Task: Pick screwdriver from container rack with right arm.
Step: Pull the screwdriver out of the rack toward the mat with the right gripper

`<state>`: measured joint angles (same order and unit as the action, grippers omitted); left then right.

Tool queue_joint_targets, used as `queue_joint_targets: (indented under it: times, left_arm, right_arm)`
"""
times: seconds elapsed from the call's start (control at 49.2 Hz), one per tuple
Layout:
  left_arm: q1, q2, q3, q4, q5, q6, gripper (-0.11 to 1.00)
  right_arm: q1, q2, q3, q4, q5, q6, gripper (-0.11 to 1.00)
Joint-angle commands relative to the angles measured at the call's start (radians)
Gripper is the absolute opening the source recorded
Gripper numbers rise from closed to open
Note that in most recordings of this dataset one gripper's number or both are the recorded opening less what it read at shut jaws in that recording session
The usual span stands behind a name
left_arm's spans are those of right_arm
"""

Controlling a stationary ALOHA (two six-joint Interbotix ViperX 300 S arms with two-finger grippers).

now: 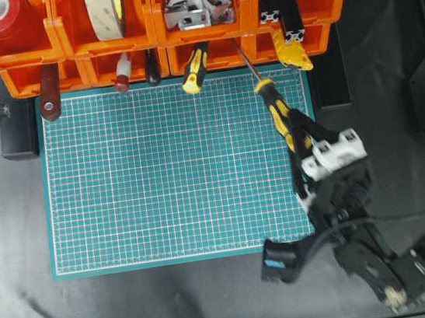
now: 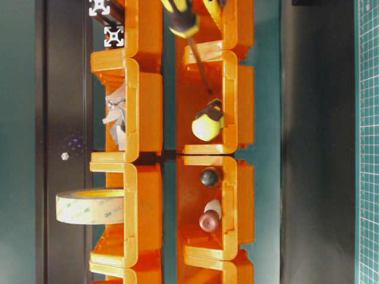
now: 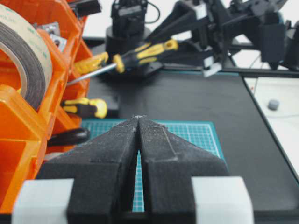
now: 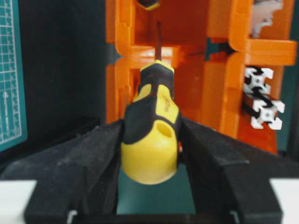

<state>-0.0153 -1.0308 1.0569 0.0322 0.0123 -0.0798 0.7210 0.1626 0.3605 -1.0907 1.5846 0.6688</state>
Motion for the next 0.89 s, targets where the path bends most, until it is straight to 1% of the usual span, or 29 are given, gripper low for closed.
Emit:
queue_joint_targets:
  times: [0.0,0.081,0.163,0.325,0.488,0.63,0.711,0.874]
  left_arm:
    - [0.003,0.003,-0.025,0.003,-0.005,-0.006,0.0]
    - [0.005,0.003,-0.025,0.003,-0.005,-0.012,0.0]
    - [0.005,0.003,-0.023,0.003,-0.005,-0.017,0.0]
    - [0.005,0.002,-0.023,0.003,-0.005,-0.032,0.0]
    - [-0.003,-0.002,-0.025,0.003,-0.003,-0.044,0.0]
    - [-0.005,-0.012,-0.031,0.003,-0.005,-0.048,0.0]
    - [-0.011,-0.023,-0.034,0.003,-0.005,-0.054,0.0]
    - [-0.014,-0.058,-0.043,0.003,-0.005,-0.064,0.0]
  right_arm:
    - [0.028,-0.006,-0.049,0.014,0.067,0.003,0.38]
    - [0.046,0.002,-0.061,0.049,0.087,0.003,0.38]
    - [0.067,0.008,-0.069,0.063,0.098,0.003,0.38]
    - [0.13,0.029,-0.109,0.063,0.13,0.002,0.38]
    - [0.199,0.058,-0.164,0.049,0.179,-0.008,0.38]
    - [0.249,0.092,-0.222,0.038,0.225,-0.06,0.38]
    - [0.272,0.109,-0.256,0.029,0.212,-0.071,0.38]
    - [0.29,0.135,-0.296,0.031,0.124,-0.074,0.38]
